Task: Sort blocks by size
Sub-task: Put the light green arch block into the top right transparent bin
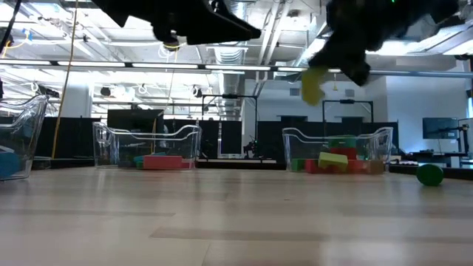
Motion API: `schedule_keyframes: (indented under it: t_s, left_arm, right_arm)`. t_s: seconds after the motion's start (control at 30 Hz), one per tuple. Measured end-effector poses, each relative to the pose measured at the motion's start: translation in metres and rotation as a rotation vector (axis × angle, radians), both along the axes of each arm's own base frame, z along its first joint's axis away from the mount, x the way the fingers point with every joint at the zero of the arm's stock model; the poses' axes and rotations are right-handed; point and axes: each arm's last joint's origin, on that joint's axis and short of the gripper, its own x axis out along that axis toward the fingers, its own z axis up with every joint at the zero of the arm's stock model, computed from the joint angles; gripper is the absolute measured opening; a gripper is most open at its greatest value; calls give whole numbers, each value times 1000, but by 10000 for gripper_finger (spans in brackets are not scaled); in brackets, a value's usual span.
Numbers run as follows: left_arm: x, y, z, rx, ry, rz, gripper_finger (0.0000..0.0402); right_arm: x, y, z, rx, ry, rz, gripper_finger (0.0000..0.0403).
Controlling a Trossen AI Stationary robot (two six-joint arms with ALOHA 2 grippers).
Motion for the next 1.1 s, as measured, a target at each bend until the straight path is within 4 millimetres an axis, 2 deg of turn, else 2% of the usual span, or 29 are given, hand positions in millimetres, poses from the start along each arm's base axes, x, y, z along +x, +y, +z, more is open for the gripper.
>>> schedule_keyframes:
  t_s: [0.37,0.77,1.1]
  left_arm:
    - [3,18,11,47,-121,153,210]
    - [4,21,25,164,-255,208,210]
    - [4,21,32,248,-325,215,210]
  right_arm:
    - [10,-1,35,-126,-359,9,73]
    - [11,-1,49,-149,-499,-10,73]
    - [17,-4,51,-145,-568,-31,73]
